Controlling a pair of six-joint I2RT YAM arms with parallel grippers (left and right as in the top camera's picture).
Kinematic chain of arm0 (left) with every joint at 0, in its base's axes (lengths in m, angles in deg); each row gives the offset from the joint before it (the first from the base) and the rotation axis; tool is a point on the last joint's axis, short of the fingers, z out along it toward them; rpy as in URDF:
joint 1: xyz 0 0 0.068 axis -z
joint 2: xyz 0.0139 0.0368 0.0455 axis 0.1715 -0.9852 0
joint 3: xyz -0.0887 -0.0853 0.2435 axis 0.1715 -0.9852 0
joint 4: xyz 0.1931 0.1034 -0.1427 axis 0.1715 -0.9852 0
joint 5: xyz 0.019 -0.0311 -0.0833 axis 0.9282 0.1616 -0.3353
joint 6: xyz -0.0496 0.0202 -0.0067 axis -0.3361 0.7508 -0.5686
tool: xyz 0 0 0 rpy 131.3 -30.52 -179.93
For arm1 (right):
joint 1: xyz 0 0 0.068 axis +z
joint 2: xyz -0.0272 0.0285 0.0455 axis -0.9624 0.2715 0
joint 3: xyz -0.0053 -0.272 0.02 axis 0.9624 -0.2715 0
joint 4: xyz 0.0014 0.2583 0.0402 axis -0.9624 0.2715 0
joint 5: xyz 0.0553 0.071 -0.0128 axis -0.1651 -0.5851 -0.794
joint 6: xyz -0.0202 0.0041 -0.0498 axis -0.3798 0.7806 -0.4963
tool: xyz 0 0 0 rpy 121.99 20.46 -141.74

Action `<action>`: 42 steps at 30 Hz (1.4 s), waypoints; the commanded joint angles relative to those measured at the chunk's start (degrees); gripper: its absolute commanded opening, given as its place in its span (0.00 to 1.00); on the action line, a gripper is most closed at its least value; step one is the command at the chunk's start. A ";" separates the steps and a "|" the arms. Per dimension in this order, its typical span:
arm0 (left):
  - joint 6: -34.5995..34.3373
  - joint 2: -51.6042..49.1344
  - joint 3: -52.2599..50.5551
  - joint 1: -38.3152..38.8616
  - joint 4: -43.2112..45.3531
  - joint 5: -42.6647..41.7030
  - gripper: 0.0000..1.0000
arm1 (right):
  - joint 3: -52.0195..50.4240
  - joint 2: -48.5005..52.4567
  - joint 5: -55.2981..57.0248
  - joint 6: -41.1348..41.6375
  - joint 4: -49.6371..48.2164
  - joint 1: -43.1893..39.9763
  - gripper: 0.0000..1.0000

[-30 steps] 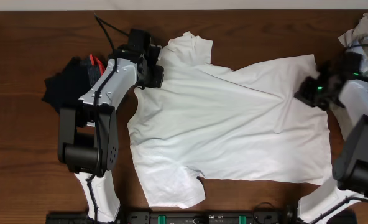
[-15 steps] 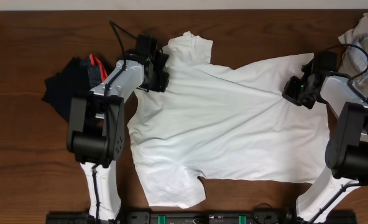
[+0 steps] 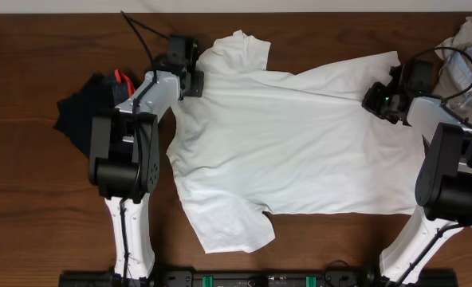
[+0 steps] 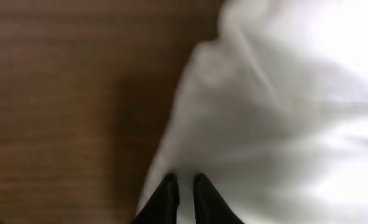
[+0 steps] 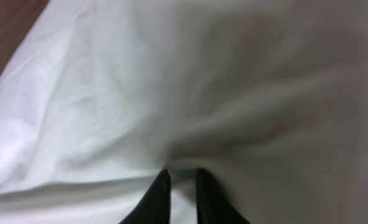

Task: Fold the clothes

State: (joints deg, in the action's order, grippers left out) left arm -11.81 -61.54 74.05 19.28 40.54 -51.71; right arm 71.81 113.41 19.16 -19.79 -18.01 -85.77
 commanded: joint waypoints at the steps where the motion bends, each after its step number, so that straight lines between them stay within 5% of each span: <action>1: 0.20 -0.42 9.18 -0.42 -4.61 2.10 0.13 | 2.34 1.55 -3.65 -1.68 1.55 0.13 0.30; 5: 2.45 -0.31 21.49 -0.50 -17.77 2.12 0.17 | 4.83 -1.49 -6.86 -6.03 7.48 -1.03 0.43; 12: 1.64 5.97 33.57 -0.33 -37.99 1.86 0.21 | 5.20 -14.53 -9.01 -10.95 18.43 -3.08 0.50; 24: -1.51 29.38 33.57 -0.02 -61.22 1.90 0.26 | 5.20 -39.23 -8.55 -11.80 36.61 -3.19 0.68; 32: -9.66 36.81 33.51 -0.02 -75.67 6.08 0.25 | 5.20 -46.07 -7.23 -13.11 46.47 -3.13 0.65; 42: -15.39 53.72 14.88 -0.13 -75.95 11.26 0.22 | 5.16 -46.73 -7.19 -14.84 52.81 -3.13 0.64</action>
State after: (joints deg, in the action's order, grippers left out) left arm -23.06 -13.06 94.73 19.09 -30.97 -44.30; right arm 76.48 67.24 11.75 -32.81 34.21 -88.75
